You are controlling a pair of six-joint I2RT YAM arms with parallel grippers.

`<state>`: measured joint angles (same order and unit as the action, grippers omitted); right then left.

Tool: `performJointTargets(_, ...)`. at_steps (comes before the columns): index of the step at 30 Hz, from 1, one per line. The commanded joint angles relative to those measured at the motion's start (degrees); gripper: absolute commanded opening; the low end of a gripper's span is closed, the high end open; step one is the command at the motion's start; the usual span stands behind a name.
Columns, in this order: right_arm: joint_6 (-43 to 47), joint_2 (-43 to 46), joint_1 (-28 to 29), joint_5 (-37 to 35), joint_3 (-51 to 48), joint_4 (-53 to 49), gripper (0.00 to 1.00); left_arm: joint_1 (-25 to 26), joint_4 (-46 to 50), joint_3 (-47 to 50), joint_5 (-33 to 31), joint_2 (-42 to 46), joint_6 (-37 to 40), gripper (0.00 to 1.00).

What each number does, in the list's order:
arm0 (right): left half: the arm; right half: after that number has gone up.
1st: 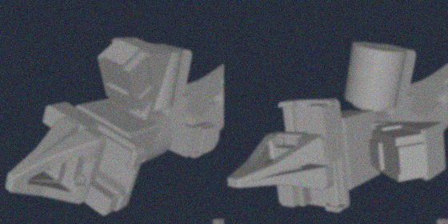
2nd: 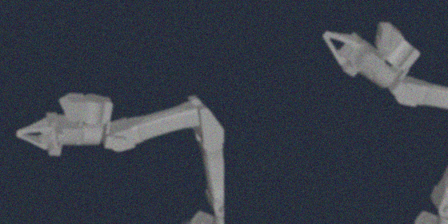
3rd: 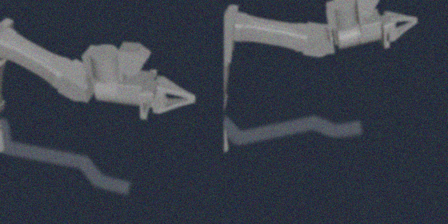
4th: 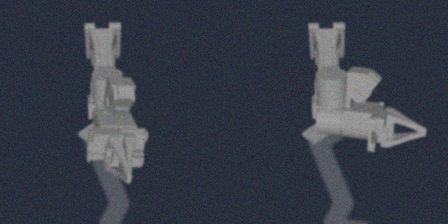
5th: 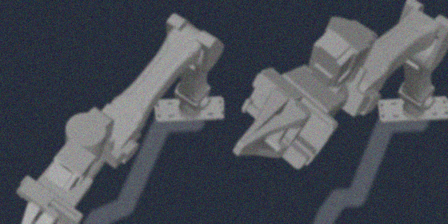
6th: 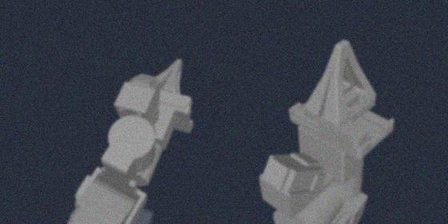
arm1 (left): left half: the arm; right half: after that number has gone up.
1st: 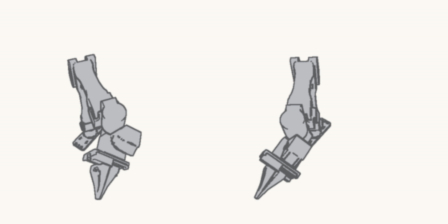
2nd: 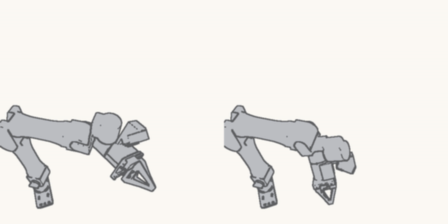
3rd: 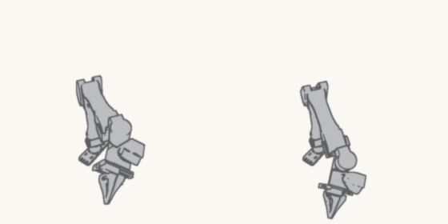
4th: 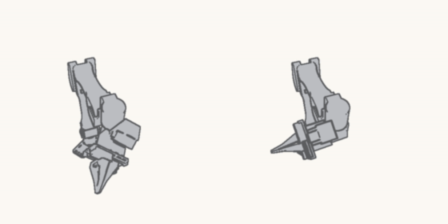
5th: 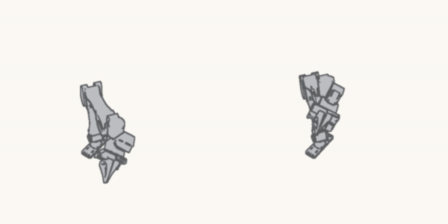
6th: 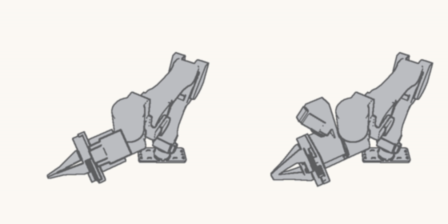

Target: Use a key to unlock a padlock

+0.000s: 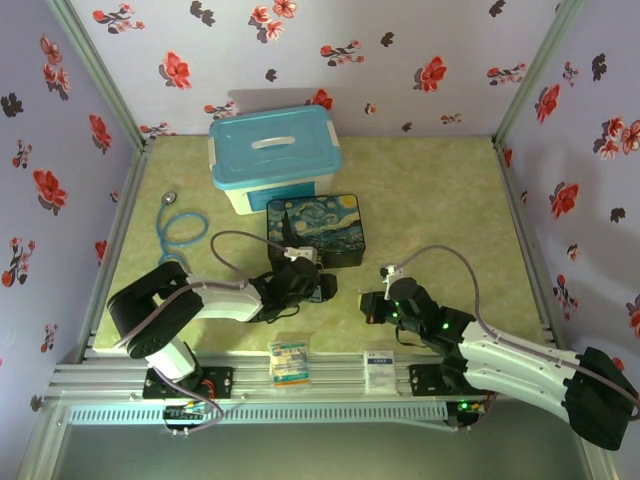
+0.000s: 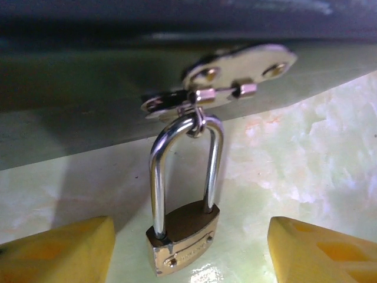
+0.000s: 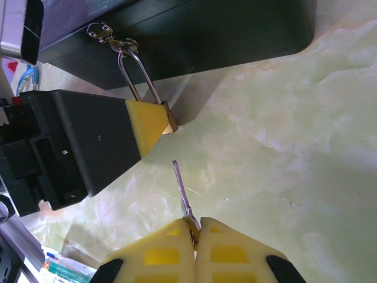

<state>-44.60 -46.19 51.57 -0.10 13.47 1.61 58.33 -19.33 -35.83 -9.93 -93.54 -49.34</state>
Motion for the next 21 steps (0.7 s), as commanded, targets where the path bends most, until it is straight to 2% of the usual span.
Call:
performJointTargets(1, 0.0, -0.2, -0.4, -1.6, 1.1, -0.2, 0.0, -0.4, -1.0, -1.3, -0.1, -1.4, 0.4, 0.65)
performJointTargets(5, -0.6, -0.7, -0.4, -1.4, 0.3, 0.9, 0.0, -0.3, -1.7, -1.6, -0.3, -2.4, 0.2, 0.48)
performJointTargets(8, -1.1, -1.2, -0.4, -1.3, -0.2, 1.9, 0.0, -0.3, -2.3, -1.4, -0.6, -2.9, -0.4, 0.43)
performJointTargets(13, -1.7, -2.8, -0.4, -0.7, -0.6, 4.1, 0.0, -0.3, -2.9, -0.8, -0.9, -1.9, -1.2, 0.29)
performJointTargets(16, -1.8, -4.1, -0.4, -0.5, -0.6, 5.3, 0.0, -0.3, -3.7, 0.1, -1.5, -0.5, -1.8, 0.17)
performJointTargets(21, -1.8, -6.5, -0.4, 0.1, -0.3, 7.4, 0.0, -0.3, -3.3, 0.1, -1.7, 0.0, -1.6, 0.15)
